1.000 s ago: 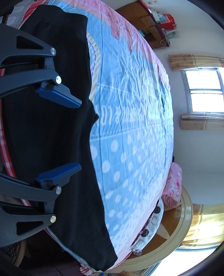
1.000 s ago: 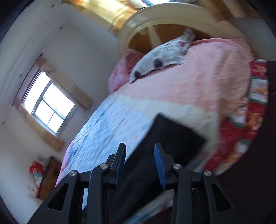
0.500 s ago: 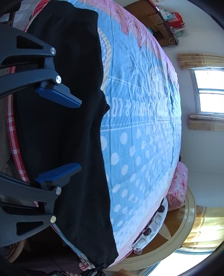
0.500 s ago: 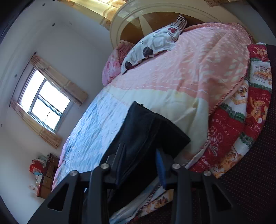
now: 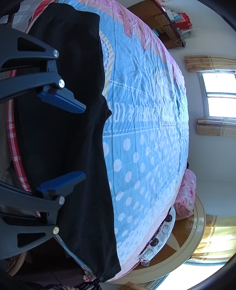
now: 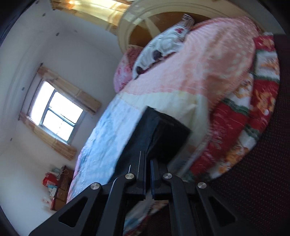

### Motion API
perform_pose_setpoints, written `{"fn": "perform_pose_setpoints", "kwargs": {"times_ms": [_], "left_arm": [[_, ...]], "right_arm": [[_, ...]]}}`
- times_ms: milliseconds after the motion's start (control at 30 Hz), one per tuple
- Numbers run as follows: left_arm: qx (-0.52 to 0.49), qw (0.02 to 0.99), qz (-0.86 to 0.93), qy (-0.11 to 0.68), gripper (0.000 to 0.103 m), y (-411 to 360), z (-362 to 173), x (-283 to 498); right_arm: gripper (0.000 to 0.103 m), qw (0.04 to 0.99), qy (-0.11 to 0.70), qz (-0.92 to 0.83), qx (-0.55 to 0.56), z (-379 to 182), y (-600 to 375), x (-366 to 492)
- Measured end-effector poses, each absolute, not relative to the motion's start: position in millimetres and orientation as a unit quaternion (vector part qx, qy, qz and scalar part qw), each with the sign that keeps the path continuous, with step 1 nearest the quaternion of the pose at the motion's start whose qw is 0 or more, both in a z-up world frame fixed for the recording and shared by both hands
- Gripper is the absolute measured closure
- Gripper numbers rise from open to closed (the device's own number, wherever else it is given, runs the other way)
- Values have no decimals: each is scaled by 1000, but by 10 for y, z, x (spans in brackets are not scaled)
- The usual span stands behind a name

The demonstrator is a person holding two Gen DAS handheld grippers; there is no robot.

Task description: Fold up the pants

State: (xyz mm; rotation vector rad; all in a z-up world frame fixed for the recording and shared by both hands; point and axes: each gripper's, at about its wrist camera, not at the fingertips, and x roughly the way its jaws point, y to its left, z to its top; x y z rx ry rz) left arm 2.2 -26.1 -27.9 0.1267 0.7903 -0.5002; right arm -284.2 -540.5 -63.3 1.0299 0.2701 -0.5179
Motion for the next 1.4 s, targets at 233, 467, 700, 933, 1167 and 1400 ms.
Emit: {"fn": "perform_pose_setpoints", "kwargs": {"times_ms": [233,467,700,933,1167,1400], "left_arm": [[43,895,-233,379,34,-180,-225,58],[51,892,-236,383,34,-220,-259,32],[45,891,-234,385,34,-220,-272,26],[38,892,-235,384,34,-189,-258,25],[37,895,-232,379,34,-135,-207,10],[27,896,-227,381,34,-88,-210,36]], "right_arm": [[85,800,67,-259,537,-779,-5492,-3188],[32,816,44,-264,513,-698,-5491,-3219],[46,831,86,-237,496,-814,-5568,-2885],[89,861,113,-243,431,-600,-5438,-2757],[89,843,106,-210,484,-755,-5641,-2666],[95,891,180,-303,287,-17,-5010,-2591]]}}
